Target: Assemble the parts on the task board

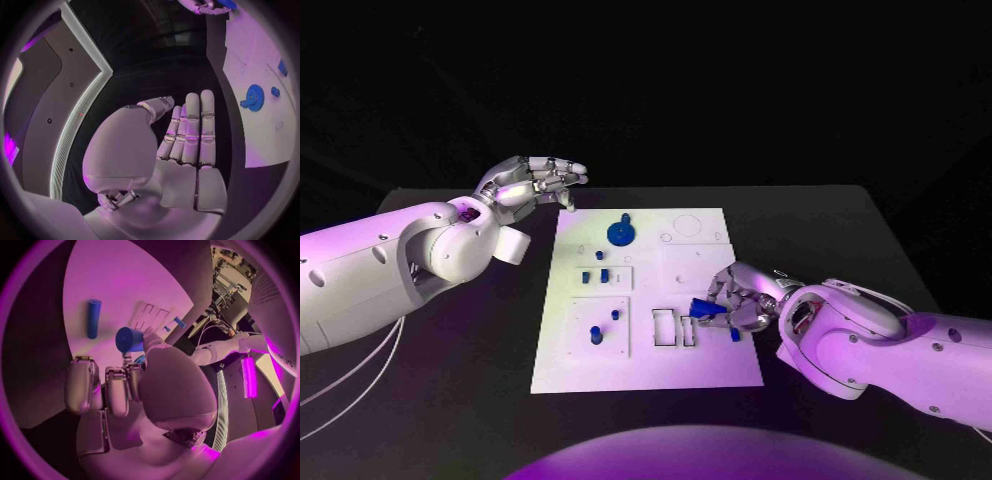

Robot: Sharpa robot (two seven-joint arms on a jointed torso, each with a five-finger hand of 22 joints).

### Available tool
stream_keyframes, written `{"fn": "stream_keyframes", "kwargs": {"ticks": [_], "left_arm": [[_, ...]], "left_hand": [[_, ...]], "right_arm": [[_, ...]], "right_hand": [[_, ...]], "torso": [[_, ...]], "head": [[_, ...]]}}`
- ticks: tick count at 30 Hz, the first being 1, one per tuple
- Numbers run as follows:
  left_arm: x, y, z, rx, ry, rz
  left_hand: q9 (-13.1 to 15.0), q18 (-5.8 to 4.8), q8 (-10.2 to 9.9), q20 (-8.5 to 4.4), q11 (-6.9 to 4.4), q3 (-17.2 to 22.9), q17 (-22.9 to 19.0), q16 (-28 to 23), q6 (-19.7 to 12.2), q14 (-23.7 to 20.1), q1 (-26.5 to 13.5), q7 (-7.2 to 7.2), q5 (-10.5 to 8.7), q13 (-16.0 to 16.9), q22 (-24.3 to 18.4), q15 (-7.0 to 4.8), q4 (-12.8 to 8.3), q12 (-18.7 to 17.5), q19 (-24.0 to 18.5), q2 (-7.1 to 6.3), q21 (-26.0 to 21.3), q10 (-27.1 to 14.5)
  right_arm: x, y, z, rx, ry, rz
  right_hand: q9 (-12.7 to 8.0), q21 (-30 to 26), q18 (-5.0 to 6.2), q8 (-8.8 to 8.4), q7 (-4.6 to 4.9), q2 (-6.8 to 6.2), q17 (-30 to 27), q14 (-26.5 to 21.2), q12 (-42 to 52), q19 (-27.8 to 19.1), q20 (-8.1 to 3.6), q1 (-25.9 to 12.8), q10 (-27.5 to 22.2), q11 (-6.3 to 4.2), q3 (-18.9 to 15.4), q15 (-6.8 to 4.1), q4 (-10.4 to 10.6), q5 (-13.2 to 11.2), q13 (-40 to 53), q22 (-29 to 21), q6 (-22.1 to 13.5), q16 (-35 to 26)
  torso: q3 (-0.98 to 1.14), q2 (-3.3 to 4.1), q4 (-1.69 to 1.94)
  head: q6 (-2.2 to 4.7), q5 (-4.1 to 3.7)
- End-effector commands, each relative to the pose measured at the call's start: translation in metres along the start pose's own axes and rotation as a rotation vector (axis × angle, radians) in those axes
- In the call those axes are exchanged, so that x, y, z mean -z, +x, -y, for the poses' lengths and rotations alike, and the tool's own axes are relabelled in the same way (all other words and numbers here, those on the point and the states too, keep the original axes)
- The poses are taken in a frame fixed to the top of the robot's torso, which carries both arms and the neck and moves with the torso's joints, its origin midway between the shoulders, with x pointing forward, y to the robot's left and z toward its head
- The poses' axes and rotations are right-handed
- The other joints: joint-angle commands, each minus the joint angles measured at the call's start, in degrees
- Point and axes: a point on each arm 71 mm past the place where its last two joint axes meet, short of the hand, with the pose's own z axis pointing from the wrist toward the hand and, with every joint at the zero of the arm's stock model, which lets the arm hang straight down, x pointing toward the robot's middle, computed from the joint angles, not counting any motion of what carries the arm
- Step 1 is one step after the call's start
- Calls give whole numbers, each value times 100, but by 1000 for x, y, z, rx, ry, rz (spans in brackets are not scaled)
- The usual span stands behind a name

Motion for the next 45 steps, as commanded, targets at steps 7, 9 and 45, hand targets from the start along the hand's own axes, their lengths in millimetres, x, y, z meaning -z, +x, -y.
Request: {"fn": "stream_keyframes", "kwargs": {"ticks": [7,9,45], "left_arm": [[-1,3,0,6,6,-21],[-1,3,0,7,6,-22],[1,5,-1,4,-19,-61]], "left_hand": [[-1,40,11,14,-13,-26,-6,-22,-24,-28,-31,44,26,-9,-6,-1,5,40,14,9,-24,-36],[-1,40,11,14,-13,-26,-6,-22,-24,-28,-31,44,26,-9,-6,-1,5,40,14,9,-24,-36],[-6,36,8,41,0,-39,-6,-29,-57,-60,-167,50,29,-18,-59,23,127,53,-2,37,-104,-81]], "right_arm": [[-3,3,-7,-57,-8,-19],[-6,6,-10,-63,-8,-37],[-23,36,-30,-59,18,-115]], "right_hand": [[107,50,-124,239,-336,61,1028,496,22,57,-64,-409,62,-12,213,-47,62,33,419,1004,394,32],[115,55,-125,258,-338,76,1035,498,20,60,-65,-532,69,-13,226,-47,64,32,428,1009,398,34],[253,207,-156,584,-430,80,1156,524,87,139,-120,-1812,211,-92,-101,-111,69,29,616,1085,527,78]], "torso": [[3,19,5],[3,19,7],[7,18,3]], "head": [[15,13],[10,16],[-97,63]]}}
